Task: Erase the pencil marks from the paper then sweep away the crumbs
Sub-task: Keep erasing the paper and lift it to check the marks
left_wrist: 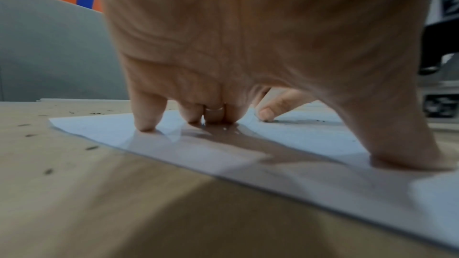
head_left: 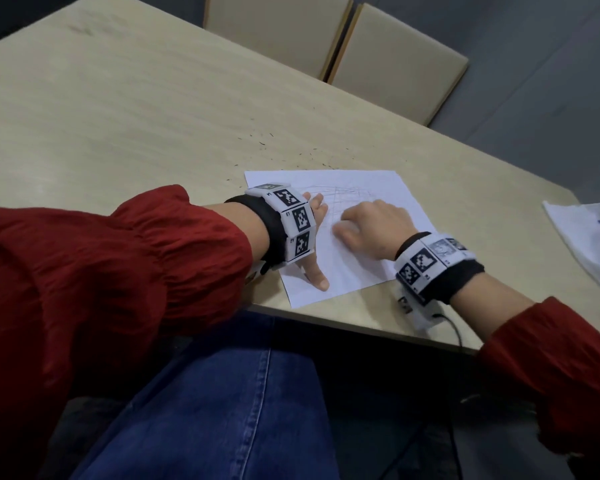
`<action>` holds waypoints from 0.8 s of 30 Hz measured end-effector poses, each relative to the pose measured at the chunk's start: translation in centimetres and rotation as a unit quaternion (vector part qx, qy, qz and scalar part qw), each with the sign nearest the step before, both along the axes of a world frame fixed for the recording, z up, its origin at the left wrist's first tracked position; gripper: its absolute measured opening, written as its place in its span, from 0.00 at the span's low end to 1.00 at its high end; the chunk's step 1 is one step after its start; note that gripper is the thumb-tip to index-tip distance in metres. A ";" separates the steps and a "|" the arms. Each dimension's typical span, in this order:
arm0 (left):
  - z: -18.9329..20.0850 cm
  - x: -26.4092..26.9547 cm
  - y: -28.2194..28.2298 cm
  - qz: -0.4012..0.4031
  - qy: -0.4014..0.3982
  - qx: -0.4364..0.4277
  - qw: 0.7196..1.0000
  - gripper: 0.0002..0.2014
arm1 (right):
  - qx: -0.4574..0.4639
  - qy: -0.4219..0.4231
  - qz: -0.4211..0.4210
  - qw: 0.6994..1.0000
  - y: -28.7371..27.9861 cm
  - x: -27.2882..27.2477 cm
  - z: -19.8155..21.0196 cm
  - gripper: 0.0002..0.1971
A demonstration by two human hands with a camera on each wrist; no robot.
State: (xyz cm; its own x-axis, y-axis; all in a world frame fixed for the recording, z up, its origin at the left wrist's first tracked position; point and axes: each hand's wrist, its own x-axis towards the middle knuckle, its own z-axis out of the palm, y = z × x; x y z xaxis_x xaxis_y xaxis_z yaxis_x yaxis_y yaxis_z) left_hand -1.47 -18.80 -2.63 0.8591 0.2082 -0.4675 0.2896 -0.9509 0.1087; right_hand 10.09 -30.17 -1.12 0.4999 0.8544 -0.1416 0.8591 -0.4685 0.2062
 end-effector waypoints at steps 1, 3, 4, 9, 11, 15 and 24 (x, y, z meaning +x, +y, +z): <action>0.0 -0.1 0.0 0.001 0.003 -0.001 1.000 0.73 | -0.002 -0.009 -0.031 0.999 -0.3 1.5 0.3 0.16; 0.0 0.0 0.0 0.003 0.013 0.000 1.000 0.73 | -0.042 -0.054 -0.078 0.995 -1.2 4.5 1.4 0.16; 0.0 0.1 0.0 0.004 0.016 0.002 1.000 0.73 | -0.063 -0.077 -0.090 0.991 -1.4 5.4 2.0 0.16; 0.1 0.2 0.2 0.000 0.007 0.001 1.000 0.74 | -0.037 -0.039 -0.013 0.998 0.1 1.6 1.6 0.17; -0.1 0.2 0.2 -0.003 0.003 0.002 1.000 0.74 | -0.022 0.000 0.019 1.000 0.2 -0.9 0.4 0.18; -0.1 0.1 0.3 -0.004 0.006 0.003 1.000 0.74 | -0.049 -0.031 -0.056 0.997 -1.4 2.7 0.9 0.19; -0.5 0.5 0.5 -0.006 0.011 0.006 1.000 0.76 | -0.036 0.011 0.039 0.999 -1.6 -3.2 -0.1 0.18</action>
State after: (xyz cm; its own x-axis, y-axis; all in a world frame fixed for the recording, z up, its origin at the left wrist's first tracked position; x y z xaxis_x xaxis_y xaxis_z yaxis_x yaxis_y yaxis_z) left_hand -0.95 -18.33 -3.12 0.8511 0.2031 -0.4841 0.2798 -0.9557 0.0911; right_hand 6.87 -31.75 -1.22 0.4276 0.8782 -0.2142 0.8975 -0.3841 0.2169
